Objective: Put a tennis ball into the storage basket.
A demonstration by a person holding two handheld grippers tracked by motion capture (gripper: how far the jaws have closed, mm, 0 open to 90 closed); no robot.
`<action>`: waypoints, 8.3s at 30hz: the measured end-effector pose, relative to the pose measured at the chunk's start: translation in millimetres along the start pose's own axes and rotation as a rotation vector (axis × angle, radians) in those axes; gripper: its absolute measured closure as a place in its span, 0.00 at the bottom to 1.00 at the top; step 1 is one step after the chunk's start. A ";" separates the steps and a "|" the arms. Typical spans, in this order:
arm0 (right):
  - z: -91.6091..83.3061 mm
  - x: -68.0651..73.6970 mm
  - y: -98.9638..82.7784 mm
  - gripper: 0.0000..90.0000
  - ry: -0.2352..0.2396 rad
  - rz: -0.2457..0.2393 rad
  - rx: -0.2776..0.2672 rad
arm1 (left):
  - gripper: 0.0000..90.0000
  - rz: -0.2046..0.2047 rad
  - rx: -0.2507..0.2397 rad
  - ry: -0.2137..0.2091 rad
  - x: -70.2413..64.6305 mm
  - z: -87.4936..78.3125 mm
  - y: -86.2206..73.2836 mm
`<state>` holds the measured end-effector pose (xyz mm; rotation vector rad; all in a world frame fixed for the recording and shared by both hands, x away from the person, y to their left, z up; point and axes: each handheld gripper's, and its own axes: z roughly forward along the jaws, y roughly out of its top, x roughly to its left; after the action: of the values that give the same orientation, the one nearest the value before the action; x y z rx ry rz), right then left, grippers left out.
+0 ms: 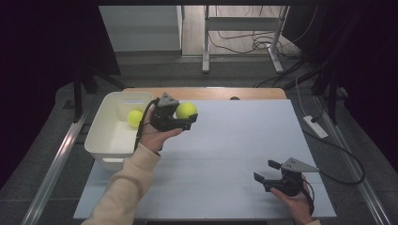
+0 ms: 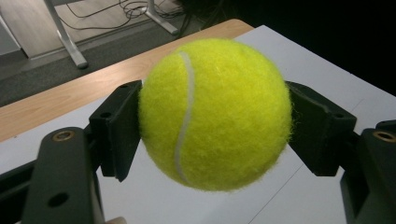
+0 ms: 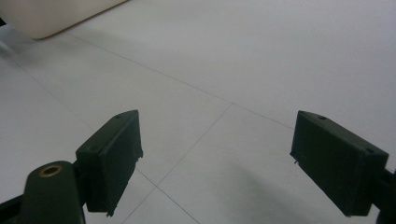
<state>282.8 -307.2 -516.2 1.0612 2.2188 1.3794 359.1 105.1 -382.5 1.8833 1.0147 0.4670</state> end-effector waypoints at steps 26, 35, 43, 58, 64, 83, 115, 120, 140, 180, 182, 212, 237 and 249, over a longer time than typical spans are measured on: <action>0.1 -0.3 0.0 0.18 -0.004 -0.003 0.005 | 0.29 -0.008 -0.047 0.002 2.1 -23.8 -4.3; 0.4 -0.3 0.0 0.18 -0.006 -0.005 0.007 | 0.29 -0.012 -0.067 0.010 4.4 -36.6 -5.0; 0.3 0.0 0.3 0.18 -0.006 -0.006 0.006 | 0.29 -0.018 -0.080 0.024 9.0 -48.5 -7.1; 0.1 -0.5 0.8 0.18 -0.007 0.001 -0.001 | 0.29 -0.031 -0.099 0.041 16.9 -66.9 -11.0; -0.1 -0.5 0.8 0.18 -0.008 0.001 -0.001 | 0.29 -0.029 -0.103 0.042 17.3 -71.4 -11.9; 0.7 -0.5 0.6 0.18 -0.010 -0.001 0.003 | 0.29 -0.032 -0.118 0.071 23.7 -85.4 -15.5; 1.1 -0.4 0.3 0.18 -0.012 -0.004 0.005 | 0.29 -0.074 -0.123 0.154 50.8 -105.2 -27.1; 1.5 -0.1 0.2 0.18 -0.013 -0.004 0.009 | 0.29 -0.084 -0.119 0.170 57.1 -108.1 -29.5; 0.8 0.6 1.1 0.18 -0.011 -0.003 0.003 | 0.29 -0.121 -0.061 0.246 85.5 -115.1 -41.5; 1.9 -0.7 1.0 0.18 -0.014 0.002 0.008 | 0.29 -0.189 0.106 0.334 130.8 -100.2 -44.9; 2.1 -0.5 1.0 0.18 -0.014 0.001 0.009 | 0.29 -0.194 0.116 0.330 132.1 -98.0 -45.2; 2.2 -1.6 0.8 0.18 -0.016 0.006 0.007 | 0.29 -0.208 0.200 0.381 142.2 -89.4 -48.4; 1.1 -4.0 0.4 0.18 -0.014 0.008 0.001 | 0.15 -0.175 0.066 0.217 121.0 -100.1 -40.8; -1.5 -4.3 -0.2 0.18 -0.015 0.014 -0.003 | 0.15 -0.168 0.004 0.153 106.6 -108.8 -49.6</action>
<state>284.7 -311.3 -516.1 1.0842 2.2023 1.3754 326.7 262.0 -379.1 1.7683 1.2646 0.5159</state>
